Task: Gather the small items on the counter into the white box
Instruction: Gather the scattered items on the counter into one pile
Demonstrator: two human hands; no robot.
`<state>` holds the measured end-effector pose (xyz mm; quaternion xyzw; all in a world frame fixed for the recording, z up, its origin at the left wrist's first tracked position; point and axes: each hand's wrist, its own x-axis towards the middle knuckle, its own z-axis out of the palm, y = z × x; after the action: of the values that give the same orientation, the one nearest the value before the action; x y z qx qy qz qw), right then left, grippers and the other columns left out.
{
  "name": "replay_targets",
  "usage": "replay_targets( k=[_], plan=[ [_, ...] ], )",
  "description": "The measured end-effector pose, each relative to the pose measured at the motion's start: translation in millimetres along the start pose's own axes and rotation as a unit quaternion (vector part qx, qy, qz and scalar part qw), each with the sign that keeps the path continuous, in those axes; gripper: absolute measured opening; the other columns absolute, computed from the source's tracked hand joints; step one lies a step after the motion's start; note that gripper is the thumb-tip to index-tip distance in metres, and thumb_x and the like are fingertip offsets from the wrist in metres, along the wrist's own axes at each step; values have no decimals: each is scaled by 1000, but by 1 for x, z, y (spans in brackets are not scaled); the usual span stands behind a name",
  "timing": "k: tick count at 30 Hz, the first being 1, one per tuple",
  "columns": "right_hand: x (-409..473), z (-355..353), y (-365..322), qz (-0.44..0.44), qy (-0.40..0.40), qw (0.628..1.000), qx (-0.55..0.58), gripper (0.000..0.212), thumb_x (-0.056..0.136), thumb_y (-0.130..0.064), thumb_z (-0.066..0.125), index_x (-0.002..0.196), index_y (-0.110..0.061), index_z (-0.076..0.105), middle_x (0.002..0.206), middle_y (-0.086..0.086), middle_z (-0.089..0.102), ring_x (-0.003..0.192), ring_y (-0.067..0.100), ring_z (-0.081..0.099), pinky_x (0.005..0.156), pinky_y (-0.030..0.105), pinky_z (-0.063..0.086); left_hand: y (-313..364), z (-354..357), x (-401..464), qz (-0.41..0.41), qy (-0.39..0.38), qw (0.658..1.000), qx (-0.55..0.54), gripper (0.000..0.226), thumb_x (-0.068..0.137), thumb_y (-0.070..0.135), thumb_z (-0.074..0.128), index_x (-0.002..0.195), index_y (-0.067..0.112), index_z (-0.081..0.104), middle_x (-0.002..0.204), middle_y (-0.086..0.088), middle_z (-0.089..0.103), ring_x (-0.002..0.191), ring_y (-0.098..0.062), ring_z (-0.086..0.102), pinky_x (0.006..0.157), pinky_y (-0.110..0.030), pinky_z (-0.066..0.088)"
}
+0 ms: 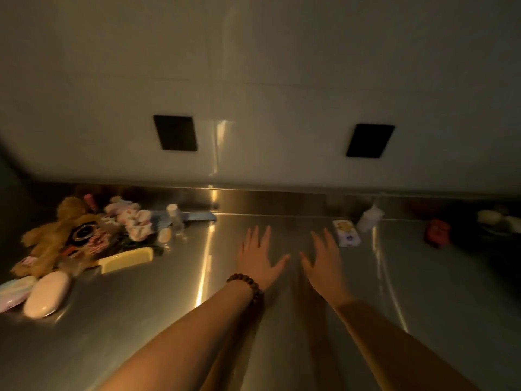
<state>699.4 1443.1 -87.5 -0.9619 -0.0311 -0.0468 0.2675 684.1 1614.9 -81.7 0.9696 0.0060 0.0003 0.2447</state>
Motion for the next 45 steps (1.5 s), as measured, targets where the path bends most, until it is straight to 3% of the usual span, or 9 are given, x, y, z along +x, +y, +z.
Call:
replay_targets(
  k=[3,9,13,16,25,31,36,40,45],
  plan=[
    [16,-31,48,35,38,999,18,67,87,-32,64,143,-9,37,151,18,31,139,35,30,112,49,31,55,27,26,31,-31,999,-8,95,81,73,40,150,24,-3,158,-8,-4,144,-23,-9,118,-45,4],
    [68,-67,121,112,74,987,84,79,81,-30,73,144,-5,33,142,23,38,127,38,39,105,48,37,125,84,84,75,-96,992,31,112,72,77,51,150,22,-7,158,-9,-7,144,-27,-9,117,-47,0],
    [101,-71,148,117,76,987,81,85,75,-36,77,142,-3,35,137,23,43,123,39,44,101,46,40,141,114,118,91,-91,991,45,114,66,74,59,150,22,3,158,-6,4,144,-26,2,116,-47,8],
    [121,-64,155,122,59,980,148,90,74,-30,79,145,-5,30,141,21,39,129,36,40,106,44,36,142,127,135,99,-81,990,51,108,69,69,61,149,21,9,156,-5,14,143,-24,13,116,-42,14],
    [135,-44,158,144,70,959,236,56,76,-17,76,123,-11,46,117,15,59,107,32,59,90,45,49,139,117,143,97,-36,994,22,88,66,57,73,135,17,38,132,-5,42,120,-23,39,103,-36,35],
    [106,-30,98,81,6,956,280,62,79,-20,76,131,-17,43,124,9,58,111,22,58,94,40,51,95,63,107,19,37,999,-25,87,64,58,74,134,19,39,131,-2,44,118,-20,42,102,-37,39],
    [70,0,9,9,-88,946,312,63,78,-21,78,130,-21,44,125,5,60,113,19,59,85,23,48,2,7,40,-71,97,993,-16,86,62,65,69,131,22,40,126,0,47,113,-18,44,97,-33,40],
    [36,36,-71,-32,-166,931,322,61,77,-20,78,129,-22,45,125,6,60,112,21,59,83,23,49,-76,-36,-25,-151,119,981,4,91,57,76,58,130,24,39,124,2,47,113,-18,45,98,-36,38],
    [-9,89,-165,-99,-261,909,308,69,76,-22,79,134,-26,41,131,1,55,121,18,54,79,12,47,-168,-80,-106,-247,130,959,60,93,61,77,57,135,25,37,131,0,47,116,-20,42,98,-38,35]
  ],
)
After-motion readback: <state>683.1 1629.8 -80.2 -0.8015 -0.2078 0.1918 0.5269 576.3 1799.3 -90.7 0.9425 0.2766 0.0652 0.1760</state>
